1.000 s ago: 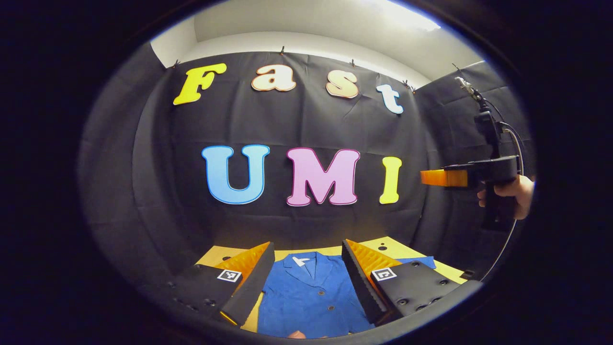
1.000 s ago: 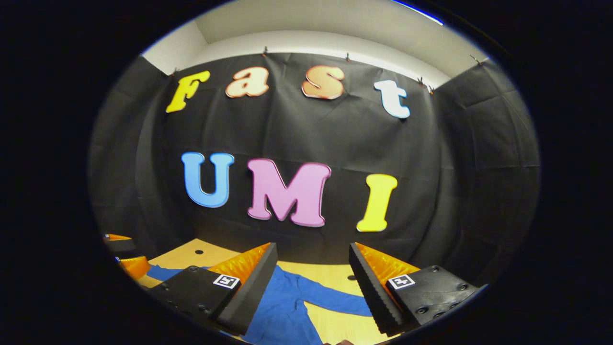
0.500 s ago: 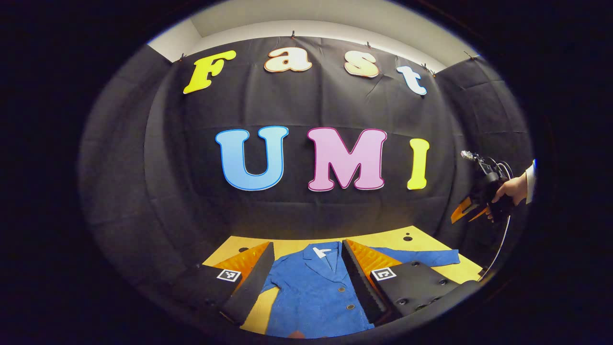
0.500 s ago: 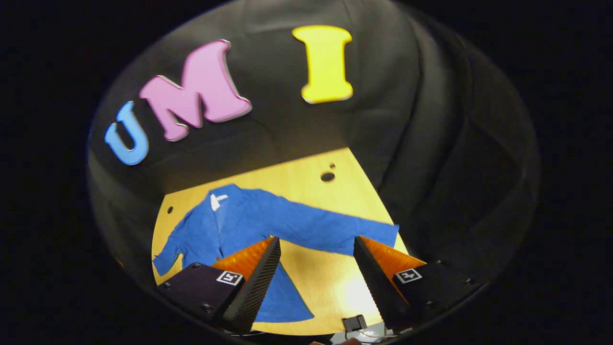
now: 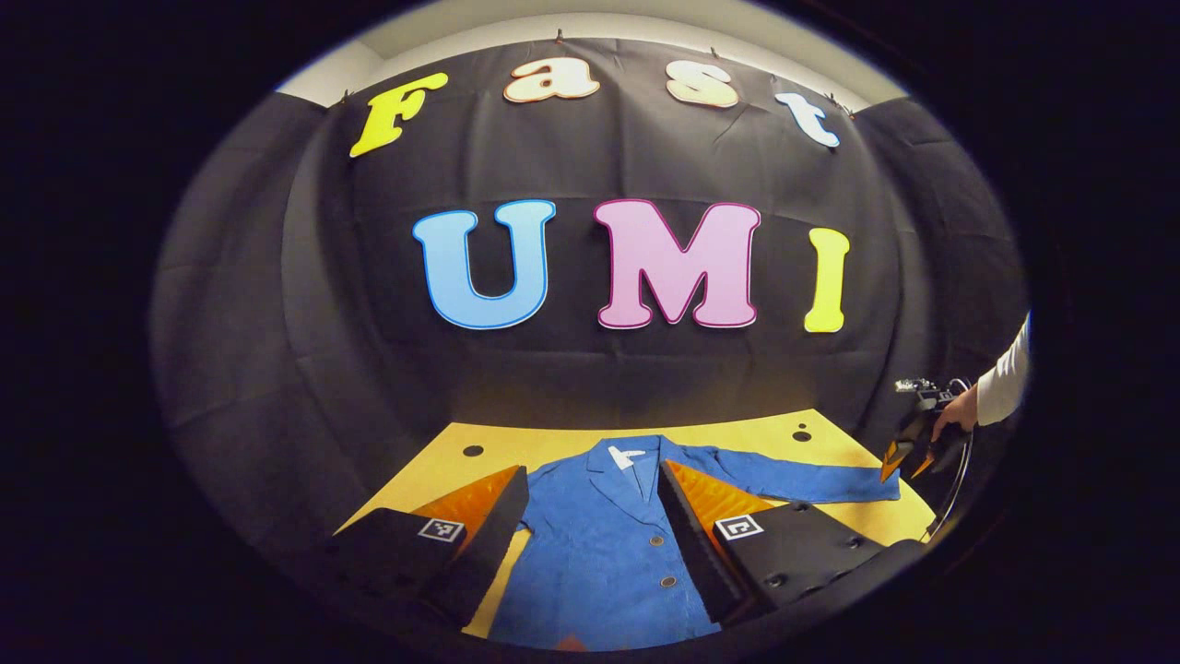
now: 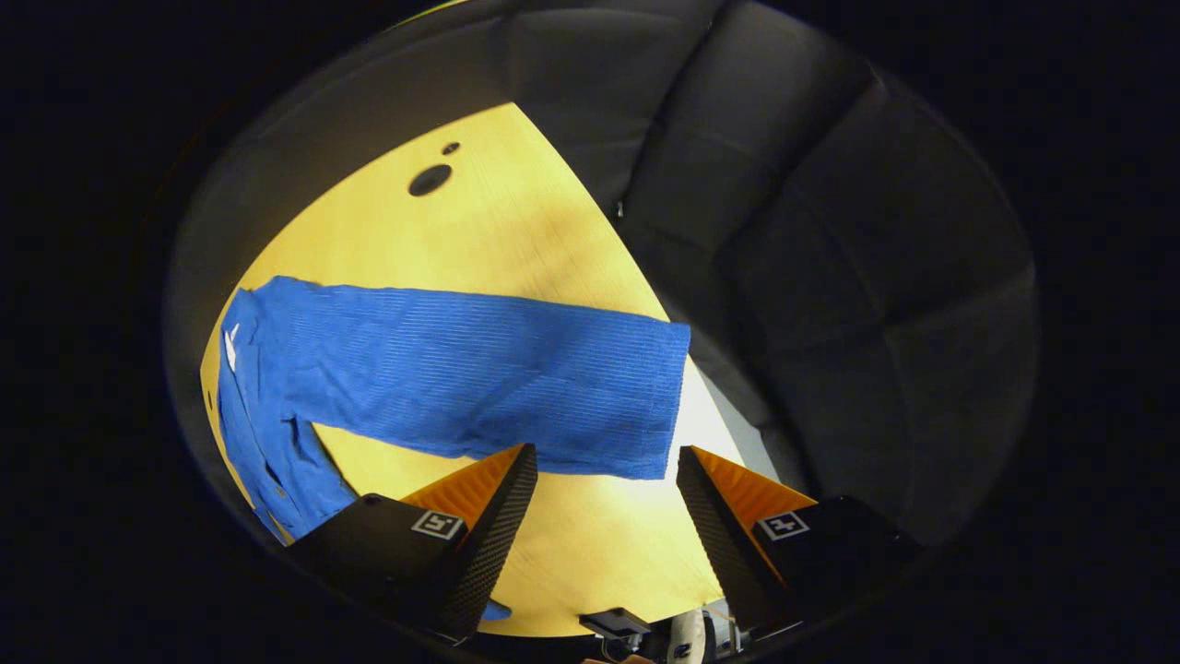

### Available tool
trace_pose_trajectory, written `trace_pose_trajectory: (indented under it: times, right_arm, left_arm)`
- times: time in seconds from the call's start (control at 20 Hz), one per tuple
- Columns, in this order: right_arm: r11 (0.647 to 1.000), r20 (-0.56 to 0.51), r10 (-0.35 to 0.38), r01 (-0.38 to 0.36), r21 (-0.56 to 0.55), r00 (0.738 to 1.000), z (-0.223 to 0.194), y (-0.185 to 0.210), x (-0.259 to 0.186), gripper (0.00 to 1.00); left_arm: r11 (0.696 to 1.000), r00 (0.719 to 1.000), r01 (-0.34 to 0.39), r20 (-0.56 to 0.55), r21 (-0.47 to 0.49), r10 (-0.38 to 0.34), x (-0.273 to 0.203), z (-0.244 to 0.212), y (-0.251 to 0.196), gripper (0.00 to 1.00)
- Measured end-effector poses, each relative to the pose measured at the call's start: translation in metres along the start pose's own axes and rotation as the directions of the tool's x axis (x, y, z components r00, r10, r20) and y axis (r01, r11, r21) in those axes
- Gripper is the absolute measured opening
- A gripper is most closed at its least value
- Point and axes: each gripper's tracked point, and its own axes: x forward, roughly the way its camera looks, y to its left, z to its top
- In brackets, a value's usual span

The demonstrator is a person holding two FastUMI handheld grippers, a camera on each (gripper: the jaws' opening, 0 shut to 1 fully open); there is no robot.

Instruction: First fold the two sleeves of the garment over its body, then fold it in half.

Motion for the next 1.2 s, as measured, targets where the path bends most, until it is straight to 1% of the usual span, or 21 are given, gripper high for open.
trace_pose_trajectory:
  times: [0.1, 0.15, 0.25, 0.3, 0.35, 0.4, 0.45, 0.5, 0.55, 0.65, 0.75, 0.85, 0.95, 1.05, 1.2]
  right_arm:
    - [1.000, -0.024, -0.001, 0.002, 0.026, 1.000, 0.000, -0.004, 0.016, 0.98]
    - [0.999, -0.022, -0.014, 0.015, 0.040, 1.000, -0.001, -0.010, 0.021, 0.95]
    - [0.998, -0.034, -0.042, 0.043, 0.043, 0.999, -0.005, -0.021, 0.031, 0.94]
    - [0.997, -0.040, 0.007, -0.004, 0.073, 0.999, -0.006, -0.016, 0.038, 0.85]
    - [0.993, -0.045, 0.027, -0.022, 0.115, 0.999, -0.006, -0.012, 0.035, 0.85]
    - [0.990, -0.041, 0.034, -0.028, 0.139, 0.999, -0.004, -0.012, 0.033, 1.00]
    - [0.991, -0.037, 0.039, -0.034, 0.128, 0.999, -0.005, -0.016, 0.036, 0.84]
    - [0.993, -0.030, 0.051, -0.048, 0.107, 0.998, -0.003, -0.014, 0.036, 0.81]
    - [0.992, 0.000, 0.057, -0.056, 0.116, 0.998, 0.002, -0.012, 0.036, 0.57]
    - [0.992, 0.010, 0.050, -0.051, 0.113, 0.999, 0.003, -0.009, 0.032, 0.07]
    - [0.994, 0.013, 0.051, -0.051, 0.092, 0.999, 0.000, -0.005, 0.024, 0.05]
    - [0.998, 0.071, 0.035, -0.039, 0.053, 0.997, 0.007, -0.003, 0.007, 0.05]
    - [0.998, 0.148, 0.059, -0.064, 0.028, 0.987, 0.018, 0.011, -0.027, 0.05]
    - [0.996, 0.229, 0.089, -0.088, -0.015, 0.969, 0.026, 0.029, -0.071, 0.05]
    - [0.990, 0.365, 0.125, -0.091, -0.109, 0.922, 0.040, 0.066, -0.152, 0.05]
  left_arm:
    - [1.000, 1.000, 0.002, -0.010, 0.003, -0.002, 0.004, -0.002, -0.001, 0.81]
    - [1.000, 1.000, -0.001, -0.014, 0.013, 0.001, 0.004, -0.003, 0.000, 0.81]
    - [0.999, 1.000, -0.019, -0.015, 0.035, 0.020, 0.003, -0.004, 0.007, 0.81]
    - [0.999, 1.000, -0.021, -0.017, 0.041, 0.022, 0.003, -0.003, 0.008, 0.81]
    - [0.999, 1.000, -0.021, -0.022, 0.042, 0.022, 0.003, -0.004, 0.009, 0.81]
    - [0.999, 1.000, -0.018, -0.024, 0.041, 0.019, 0.004, -0.006, 0.007, 0.81]
    - [0.999, 1.000, -0.009, -0.026, 0.039, 0.010, 0.004, -0.005, 0.005, 0.81]
    - [0.999, 1.000, 0.002, -0.029, 0.040, -0.001, 0.005, -0.007, 0.004, 0.81]
    - [0.999, 1.000, 0.013, -0.028, 0.045, -0.012, 0.006, -0.006, 0.003, 0.81]
    - [0.997, 0.999, 0.030, -0.013, 0.074, -0.029, 0.004, 0.000, 0.000, 0.81]
    - [0.993, 0.999, 0.028, 0.026, 0.112, -0.031, -0.002, 0.012, 0.001, 0.81]
    - [0.992, 0.998, 0.028, 0.047, 0.125, -0.034, -0.007, 0.014, 0.009, 0.82]
    - [0.993, 0.997, 0.046, 0.051, 0.111, -0.052, -0.014, 0.011, 0.015, 0.82]
    - [0.993, 0.994, 0.073, 0.068, 0.087, -0.080, -0.024, 0.009, 0.023, 0.82]
    - [0.991, 0.989, 0.106, 0.095, 0.087, -0.114, -0.036, 0.005, 0.042, 0.82]
